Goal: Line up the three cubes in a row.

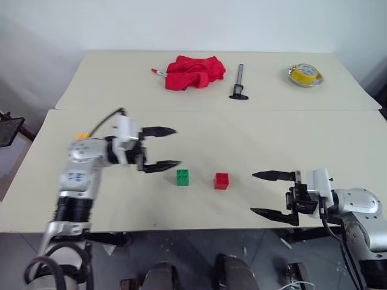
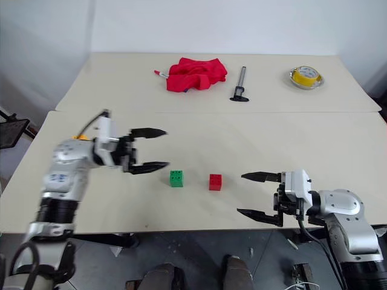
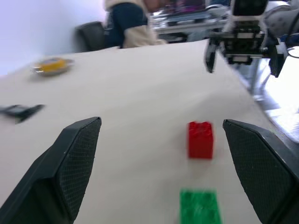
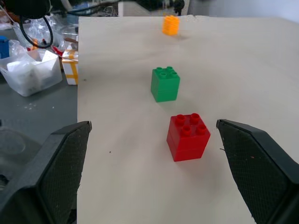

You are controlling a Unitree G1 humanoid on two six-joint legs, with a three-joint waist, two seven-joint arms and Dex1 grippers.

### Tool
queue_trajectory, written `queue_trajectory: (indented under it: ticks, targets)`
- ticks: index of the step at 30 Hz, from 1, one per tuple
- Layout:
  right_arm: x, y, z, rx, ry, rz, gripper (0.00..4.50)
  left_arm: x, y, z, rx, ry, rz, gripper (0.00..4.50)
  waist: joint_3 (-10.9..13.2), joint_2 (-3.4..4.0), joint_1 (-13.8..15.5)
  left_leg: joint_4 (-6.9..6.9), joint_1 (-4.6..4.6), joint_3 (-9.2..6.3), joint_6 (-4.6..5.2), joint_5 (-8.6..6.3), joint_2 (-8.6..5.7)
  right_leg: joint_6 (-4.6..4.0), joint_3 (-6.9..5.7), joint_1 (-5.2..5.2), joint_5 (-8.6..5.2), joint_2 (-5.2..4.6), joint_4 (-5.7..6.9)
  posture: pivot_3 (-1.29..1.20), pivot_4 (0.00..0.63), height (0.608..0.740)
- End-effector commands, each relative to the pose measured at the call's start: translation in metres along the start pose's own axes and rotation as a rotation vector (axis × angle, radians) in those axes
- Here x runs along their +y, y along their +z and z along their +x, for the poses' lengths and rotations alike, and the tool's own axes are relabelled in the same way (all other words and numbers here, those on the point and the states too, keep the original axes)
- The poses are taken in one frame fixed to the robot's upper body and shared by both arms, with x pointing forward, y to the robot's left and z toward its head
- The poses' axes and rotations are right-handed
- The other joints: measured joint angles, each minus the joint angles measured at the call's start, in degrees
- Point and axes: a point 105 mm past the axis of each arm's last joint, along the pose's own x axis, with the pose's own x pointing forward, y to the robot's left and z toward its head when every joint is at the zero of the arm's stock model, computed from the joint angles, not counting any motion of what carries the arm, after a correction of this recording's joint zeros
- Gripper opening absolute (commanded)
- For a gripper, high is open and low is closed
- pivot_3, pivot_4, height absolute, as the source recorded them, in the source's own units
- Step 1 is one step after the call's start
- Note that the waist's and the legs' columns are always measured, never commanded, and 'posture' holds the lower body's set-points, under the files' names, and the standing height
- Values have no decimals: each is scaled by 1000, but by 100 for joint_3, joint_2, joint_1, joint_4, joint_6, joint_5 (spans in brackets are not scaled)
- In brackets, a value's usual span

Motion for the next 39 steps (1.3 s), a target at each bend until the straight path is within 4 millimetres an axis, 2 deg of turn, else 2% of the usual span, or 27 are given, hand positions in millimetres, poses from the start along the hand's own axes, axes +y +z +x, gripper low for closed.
queue_trajectory:
  ticks: [1, 3, 4, 5, 7, 13, 15, 17, 19, 22, 25, 30, 31, 35, 39]
  targets:
    - [-5, 10, 12, -79, 13, -27, 4500, 20, 14, -52, -42, 357, 17, 4446, 1, -2, -15, 0, 1, -5, 0, 0, 3, 0, 1, 0, 0, 0, 0, 0, 150, 740]
    - [-8, 13, 16, -102, 3, -24, 4500, 21, 10, -67, -38, 465, 8, 4446, 1, -2, -2, 1, 1, -16, 0, 0, 4, 0, 1, 1, 0, -1, 1, 0, 150, 740]
    - [-14, 20, 23, -154, -27, -51, 4500, 27, 4, -98, -34, 701, 62, 4446, 2, -3, 11, 1, 0, -16, 0, 0, 3, 0, 0, 1, 0, -2, 2, 0, 150, 740]
    - [-19, 26, 28, -196, -53, -82, 4500, 24, -3, -126, -30, 873, 63, 4446, 1, -3, -2, 4, -3, -15, 0, 0, 1, 1, -2, 4, 1, -2, 1, 0, 150, 740]
    - [-21, 35, 37, -263, -63, -68, 4500, 4, -16, -165, 30, 1097, 84, 4446, 1, -3, -22, 2, 4, -31, -2, -2, 3, 2, 9, 2, 1, -6, 2, 0, 150, 740]
    - [-13, 37, 53, -250, 22, -130, 4500, -62, -55, -226, 137, 1392, -127, 4446, 2, -15, 34, -3, -1, -17, -7, -7, 6, 1, -7, -1, 1, -6, 6, 0, 150, 740]
    - [-11, 37, 55, -242, 46, -134, 4500, -76, -63, -235, 158, 1454, -196, 4446, 1, -18, 78, -1, 2, -20, -6, -6, 5, -1, -5, 3, -1, -10, 5, 0, 150, 740]
    - [-11, 37, 55, -235, 63, -140, 4500, -82, -62, -218, 183, 1400, -201, 4446, 0, -18, 90, 0, 4, -28, -3, -7, 6, -3, 3, 3, -1, -13, 1, 0, 150, 740]
    - [-11, 36, 54, -229, 68, -128, 4500, -75, -54, -193, 142, 1317, -191, 4446, 0, -18, 124, 0, 4, -38, 3, -10, 7, -3, 7, 2, -1, -22, 0, 0, 150, 740]
    - [-10, 35, 51, -218, 83, -134, 4500, -57, -50, -173, 137, 1295, -180, 4446, -1, -18, 151, 3, 4, -37, 6, -9, 3, -4, 5, 2, -1, -26, 4, 0, 150, 740]
    - [-8, 33, 51, -202, 108, -143, 4500, -22, -52, -141, 181, 1321, -173, 4446, -2, -17, 144, 2, 6, -37, 5, -9, -4, -6, 6, 1, 1, -21, 7, 0, 150, 740]
    - [-8, 34, 52, -205, 103, -137, 4500, 25, -60, -125, 255, 1498, -187, 4446, -4, -21, 92, 0, 6, -15, 3, -8, -5, -4, 1, -3, 2, -16, 10, 0, 150, 740]
    - [-7, 34, 52, -204, 102, -138, 4500, 35, -61, -127, 255, 1557, -193, 4446, -4, -21, 82, -3, 6, -9, 3, -8, -6, -3, -3, -2, 3, -15, 11, 0, 150, 740]
    - [-8, 34, 51, -201, 77, -141, 4500, 57, -70, -116, 288, 1572, -192, 4446, -4, -21, 39, -7, 5, 0, -3, -5, -3, -3, -10, -3, 3, -7, 11, 0, 150, 740]
    - [-9, 34, 48, -194, 50, -145, 4500, 72, -72, -116, 306, 1605, -173, 4446, -3, -22, 31, -8, 2, -1, -4, -4, -3, -3, -14, -2, 3, -6, 7, 0, 150, 740]
